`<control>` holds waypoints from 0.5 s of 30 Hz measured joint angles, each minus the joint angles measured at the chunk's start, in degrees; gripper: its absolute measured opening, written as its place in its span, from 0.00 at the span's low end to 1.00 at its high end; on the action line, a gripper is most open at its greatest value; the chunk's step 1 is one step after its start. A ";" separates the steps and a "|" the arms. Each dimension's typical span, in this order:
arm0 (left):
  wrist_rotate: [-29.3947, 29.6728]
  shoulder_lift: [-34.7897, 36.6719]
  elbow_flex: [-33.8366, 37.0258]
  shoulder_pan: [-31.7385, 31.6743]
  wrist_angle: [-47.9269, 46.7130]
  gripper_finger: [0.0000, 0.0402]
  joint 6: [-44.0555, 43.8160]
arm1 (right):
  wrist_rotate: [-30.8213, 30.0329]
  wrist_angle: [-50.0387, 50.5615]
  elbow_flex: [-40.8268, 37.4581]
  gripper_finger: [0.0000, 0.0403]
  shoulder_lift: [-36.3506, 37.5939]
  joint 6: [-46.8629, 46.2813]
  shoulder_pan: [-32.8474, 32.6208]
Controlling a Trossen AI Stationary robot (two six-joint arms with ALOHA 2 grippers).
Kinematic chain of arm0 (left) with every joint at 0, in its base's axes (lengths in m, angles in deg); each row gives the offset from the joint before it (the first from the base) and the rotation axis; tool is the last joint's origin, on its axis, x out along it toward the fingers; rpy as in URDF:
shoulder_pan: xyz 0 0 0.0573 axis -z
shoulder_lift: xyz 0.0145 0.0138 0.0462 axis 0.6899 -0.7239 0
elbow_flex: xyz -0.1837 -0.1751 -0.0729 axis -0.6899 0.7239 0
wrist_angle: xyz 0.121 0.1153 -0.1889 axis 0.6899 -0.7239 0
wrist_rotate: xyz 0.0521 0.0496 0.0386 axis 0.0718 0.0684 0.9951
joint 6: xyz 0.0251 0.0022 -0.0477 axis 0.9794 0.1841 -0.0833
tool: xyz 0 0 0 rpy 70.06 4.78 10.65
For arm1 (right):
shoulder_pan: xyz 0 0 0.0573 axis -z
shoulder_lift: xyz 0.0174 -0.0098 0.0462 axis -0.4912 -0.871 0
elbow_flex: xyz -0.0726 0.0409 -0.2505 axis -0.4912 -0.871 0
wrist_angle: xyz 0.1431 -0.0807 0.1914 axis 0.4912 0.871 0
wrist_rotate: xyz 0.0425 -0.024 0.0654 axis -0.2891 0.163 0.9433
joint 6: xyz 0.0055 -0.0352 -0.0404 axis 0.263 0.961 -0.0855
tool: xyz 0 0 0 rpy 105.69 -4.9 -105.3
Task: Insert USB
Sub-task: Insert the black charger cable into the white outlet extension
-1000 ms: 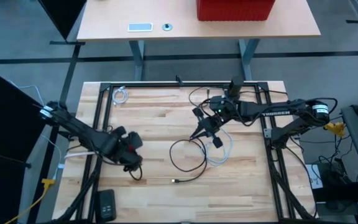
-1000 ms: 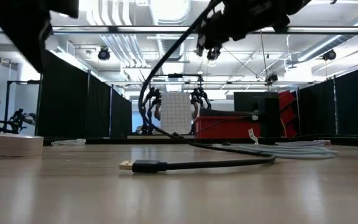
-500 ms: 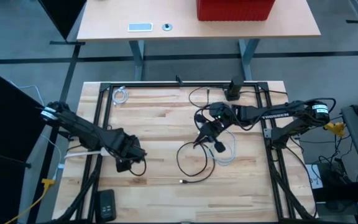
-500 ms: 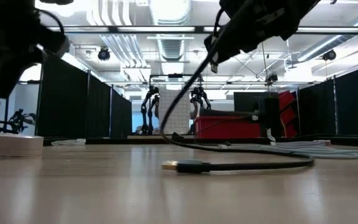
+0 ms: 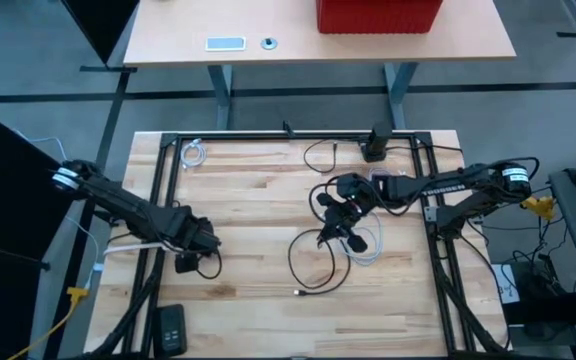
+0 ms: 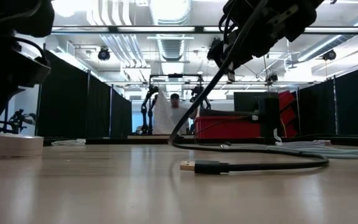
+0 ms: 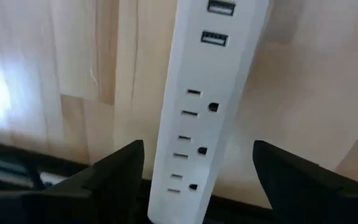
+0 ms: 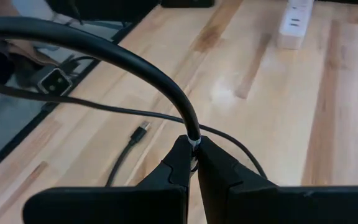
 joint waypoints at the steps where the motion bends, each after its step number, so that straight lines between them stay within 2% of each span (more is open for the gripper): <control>1: 0.00 0.49 0.48 0.00 0.34 0.70 0.74 | -1.41 -0.04 0.00 0.01 0.00 -0.63 -0.40; 3: -0.10 0.92 1.38 -0.08 1.25 0.69 2.10 | -3.60 0.02 0.00 0.01 0.01 -1.60 -1.00; 7: -1.51 0.14 4.19 -0.84 4.32 0.69 2.94 | -4.10 -0.15 0.00 0.01 0.02 -3.16 -2.06; 15: -4.01 -6.49 5.80 -1.60 6.92 0.69 4.77 | -4.08 -1.66 0.00 0.01 0.02 -4.18 -2.78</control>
